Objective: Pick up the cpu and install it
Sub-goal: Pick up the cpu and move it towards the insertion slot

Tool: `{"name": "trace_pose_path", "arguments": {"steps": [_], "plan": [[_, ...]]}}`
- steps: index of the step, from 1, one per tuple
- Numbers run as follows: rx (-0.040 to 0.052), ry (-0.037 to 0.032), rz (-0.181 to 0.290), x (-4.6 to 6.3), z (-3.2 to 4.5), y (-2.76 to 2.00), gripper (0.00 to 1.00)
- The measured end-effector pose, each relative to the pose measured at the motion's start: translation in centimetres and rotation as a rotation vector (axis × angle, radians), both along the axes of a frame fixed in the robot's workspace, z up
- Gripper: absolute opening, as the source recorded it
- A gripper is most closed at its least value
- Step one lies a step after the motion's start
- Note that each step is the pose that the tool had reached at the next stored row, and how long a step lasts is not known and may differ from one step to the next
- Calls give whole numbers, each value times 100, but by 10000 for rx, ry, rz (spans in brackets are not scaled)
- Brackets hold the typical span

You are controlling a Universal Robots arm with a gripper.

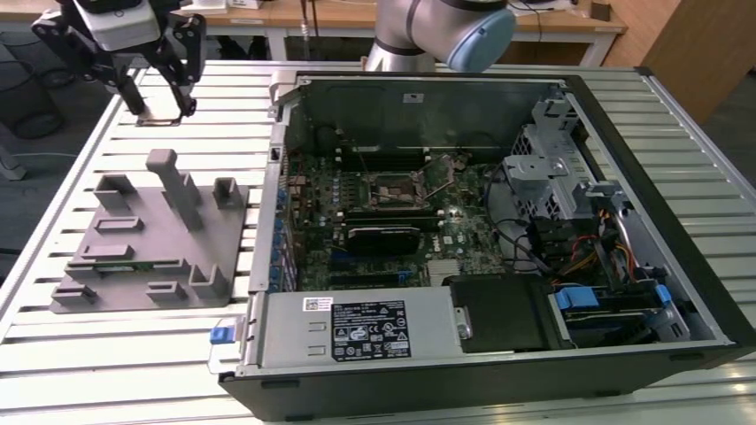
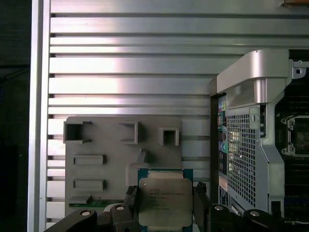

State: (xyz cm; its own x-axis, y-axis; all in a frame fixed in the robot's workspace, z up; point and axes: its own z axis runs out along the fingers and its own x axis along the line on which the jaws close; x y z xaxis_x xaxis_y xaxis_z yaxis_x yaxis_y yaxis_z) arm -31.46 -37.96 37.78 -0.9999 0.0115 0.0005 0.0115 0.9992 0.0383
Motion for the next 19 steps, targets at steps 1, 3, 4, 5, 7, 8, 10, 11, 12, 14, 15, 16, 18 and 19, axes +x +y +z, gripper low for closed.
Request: {"name": "trace_pose_path", "arguments": {"steps": [1, 3, 4, 5, 7, 8, 10, 11, 12, 14, 15, 16, 18, 19], "plan": [[0, 0, 0, 19, 0, 0, 54], [1, 0, -1, 60, 0, 1, 54], [0, 0, -1, 86, 0, 1, 54], [0, 0, -1, 115, 0, 2, 54], [0, 0, 0, 183, 0, 2, 54], [0, 0, 0, 218, 0, 3, 54], [0, 0, 0, 288, 0, 3, 54], [0, 1, -1, 323, 0, 4, 54], [0, 0, -1, 360, 0, 4, 54], [1, -1, 0, 437, -1, 5, 54], [1, -1, 1, 474, 0, 5, 54], [0, 0, 0, 510, 0, 5, 54], [0, 0, -2, 582, 0, 6, 54], [1, 0, -1, 622, 0, 7, 54]]}}
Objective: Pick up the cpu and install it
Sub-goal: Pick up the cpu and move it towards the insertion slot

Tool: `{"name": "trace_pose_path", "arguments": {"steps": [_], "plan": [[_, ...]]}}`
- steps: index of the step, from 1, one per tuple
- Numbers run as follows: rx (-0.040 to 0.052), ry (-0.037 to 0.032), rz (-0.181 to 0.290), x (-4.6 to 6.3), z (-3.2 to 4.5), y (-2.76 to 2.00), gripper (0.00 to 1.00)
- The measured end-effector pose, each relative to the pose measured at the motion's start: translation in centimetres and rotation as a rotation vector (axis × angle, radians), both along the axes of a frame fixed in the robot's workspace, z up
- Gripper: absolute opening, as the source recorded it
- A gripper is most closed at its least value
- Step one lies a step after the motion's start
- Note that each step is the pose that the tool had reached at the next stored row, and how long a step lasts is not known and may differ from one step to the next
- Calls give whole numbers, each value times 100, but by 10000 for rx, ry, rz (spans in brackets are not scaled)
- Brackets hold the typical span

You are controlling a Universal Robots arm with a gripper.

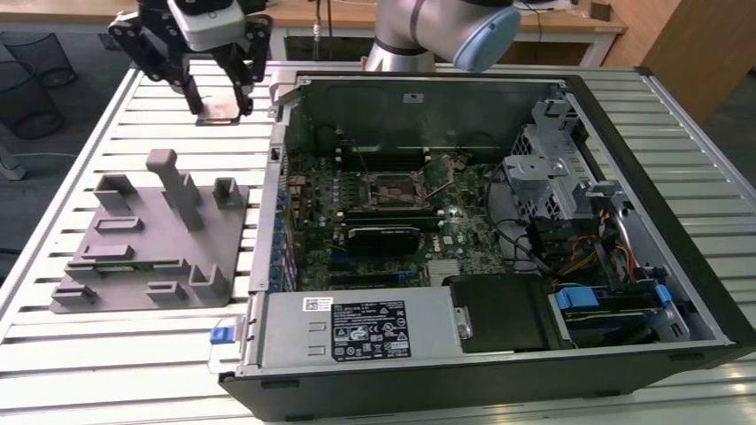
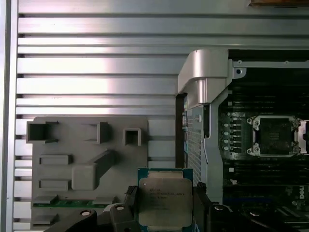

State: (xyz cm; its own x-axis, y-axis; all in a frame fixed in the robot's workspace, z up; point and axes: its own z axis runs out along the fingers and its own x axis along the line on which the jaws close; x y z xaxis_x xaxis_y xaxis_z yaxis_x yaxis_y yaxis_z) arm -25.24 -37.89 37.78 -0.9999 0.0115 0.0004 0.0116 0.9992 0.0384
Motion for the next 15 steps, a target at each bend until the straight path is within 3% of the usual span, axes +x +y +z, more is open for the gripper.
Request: {"name": "trace_pose_path", "arguments": {"steps": [8, 9, 15], "plan": [[0, -1, 1, 331, -1, 1, 54], [0, 0, 0, 421, 0, 2, 54], [0, 0, 1, 693, -1, 4, 54]]}}
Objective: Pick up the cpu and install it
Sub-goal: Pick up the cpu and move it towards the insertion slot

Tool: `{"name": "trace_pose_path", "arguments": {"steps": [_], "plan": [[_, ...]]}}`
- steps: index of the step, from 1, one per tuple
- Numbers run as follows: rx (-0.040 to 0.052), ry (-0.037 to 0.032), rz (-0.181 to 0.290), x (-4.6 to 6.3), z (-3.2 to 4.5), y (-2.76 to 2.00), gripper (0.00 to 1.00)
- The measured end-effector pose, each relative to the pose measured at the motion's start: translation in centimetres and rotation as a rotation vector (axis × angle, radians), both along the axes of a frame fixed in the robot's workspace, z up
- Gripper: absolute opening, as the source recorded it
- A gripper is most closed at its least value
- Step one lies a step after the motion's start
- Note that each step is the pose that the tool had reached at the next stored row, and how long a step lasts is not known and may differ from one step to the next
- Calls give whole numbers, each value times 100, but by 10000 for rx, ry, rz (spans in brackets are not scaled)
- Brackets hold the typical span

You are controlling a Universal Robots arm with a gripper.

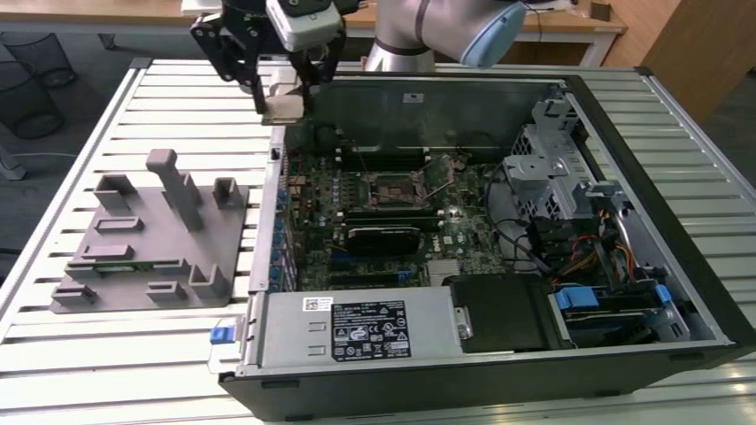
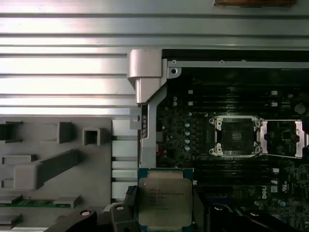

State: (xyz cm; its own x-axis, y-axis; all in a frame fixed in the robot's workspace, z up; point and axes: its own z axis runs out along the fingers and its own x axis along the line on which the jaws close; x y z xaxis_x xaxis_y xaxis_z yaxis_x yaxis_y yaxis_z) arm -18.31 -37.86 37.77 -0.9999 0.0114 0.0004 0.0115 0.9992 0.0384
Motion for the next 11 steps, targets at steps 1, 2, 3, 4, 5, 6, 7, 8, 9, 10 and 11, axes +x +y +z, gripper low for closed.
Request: {"name": "trace_pose_path", "arguments": {"steps": [1, 2, 3, 4, 5, 6, 7, 8, 9, 10, 11], "plan": [[0, 1, -2, 44, 0, 0, 54], [-1, 1, -1, 89, 0, 0, 54], [-1, 0, 1, 134, 0, 0, 54], [0, 0, 0, 179, 0, 1, 54], [0, 0, -2, 224, -1, 1, 54], [1, 0, -1, 269, -1, 1, 54], [0, 0, 1, 314, -1, 1, 54], [0, 1, -2, 363, -1, 1, 54], [0, 0, -1, 408, -1, 1, 54], [0, 0, 1, 453, -2, 1, 54], [0, 0, 0, 498, -2, 1, 54]]}}
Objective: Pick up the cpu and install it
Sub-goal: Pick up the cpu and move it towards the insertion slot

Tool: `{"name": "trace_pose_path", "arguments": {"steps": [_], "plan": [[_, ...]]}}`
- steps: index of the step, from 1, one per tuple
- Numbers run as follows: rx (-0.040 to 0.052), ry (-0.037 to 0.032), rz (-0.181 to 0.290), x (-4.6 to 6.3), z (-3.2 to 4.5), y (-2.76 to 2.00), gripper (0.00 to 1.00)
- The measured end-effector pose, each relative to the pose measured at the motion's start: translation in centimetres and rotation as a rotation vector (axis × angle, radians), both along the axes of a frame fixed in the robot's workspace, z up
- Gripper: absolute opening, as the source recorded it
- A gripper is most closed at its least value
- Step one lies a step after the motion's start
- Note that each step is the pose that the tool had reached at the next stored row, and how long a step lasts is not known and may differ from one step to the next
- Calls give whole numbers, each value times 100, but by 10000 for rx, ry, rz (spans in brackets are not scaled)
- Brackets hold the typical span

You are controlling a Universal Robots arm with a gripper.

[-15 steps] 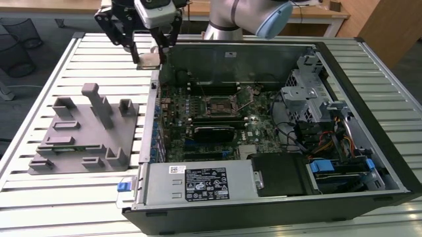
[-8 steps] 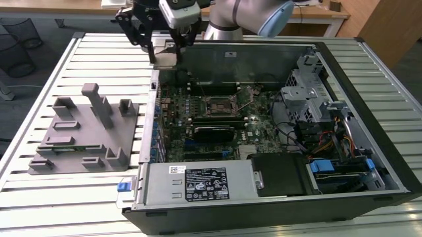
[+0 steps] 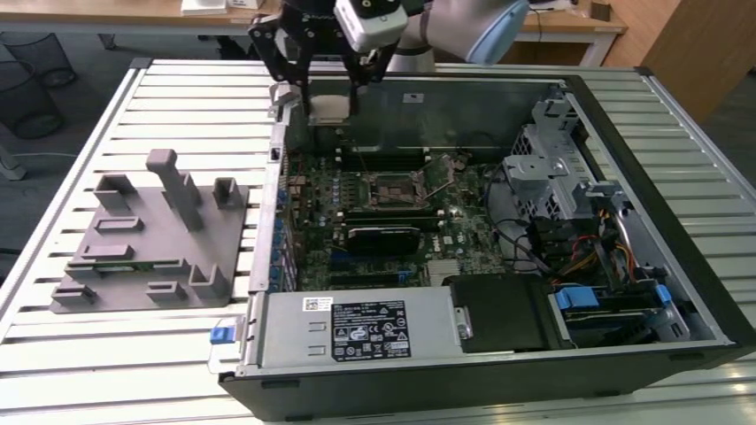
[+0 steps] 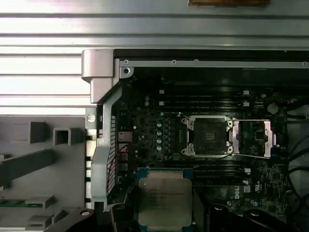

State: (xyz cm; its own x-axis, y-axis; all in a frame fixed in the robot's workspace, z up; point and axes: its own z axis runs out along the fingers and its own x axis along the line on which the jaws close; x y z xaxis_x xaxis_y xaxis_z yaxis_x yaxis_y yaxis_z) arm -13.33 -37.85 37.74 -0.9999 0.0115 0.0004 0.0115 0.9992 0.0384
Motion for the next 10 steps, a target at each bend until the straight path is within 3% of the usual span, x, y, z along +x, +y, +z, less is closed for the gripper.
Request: {"name": "trace_pose_path", "arguments": {"steps": [10], "plan": [[0, -1, 0, 386, -5, 0, 54]]}}
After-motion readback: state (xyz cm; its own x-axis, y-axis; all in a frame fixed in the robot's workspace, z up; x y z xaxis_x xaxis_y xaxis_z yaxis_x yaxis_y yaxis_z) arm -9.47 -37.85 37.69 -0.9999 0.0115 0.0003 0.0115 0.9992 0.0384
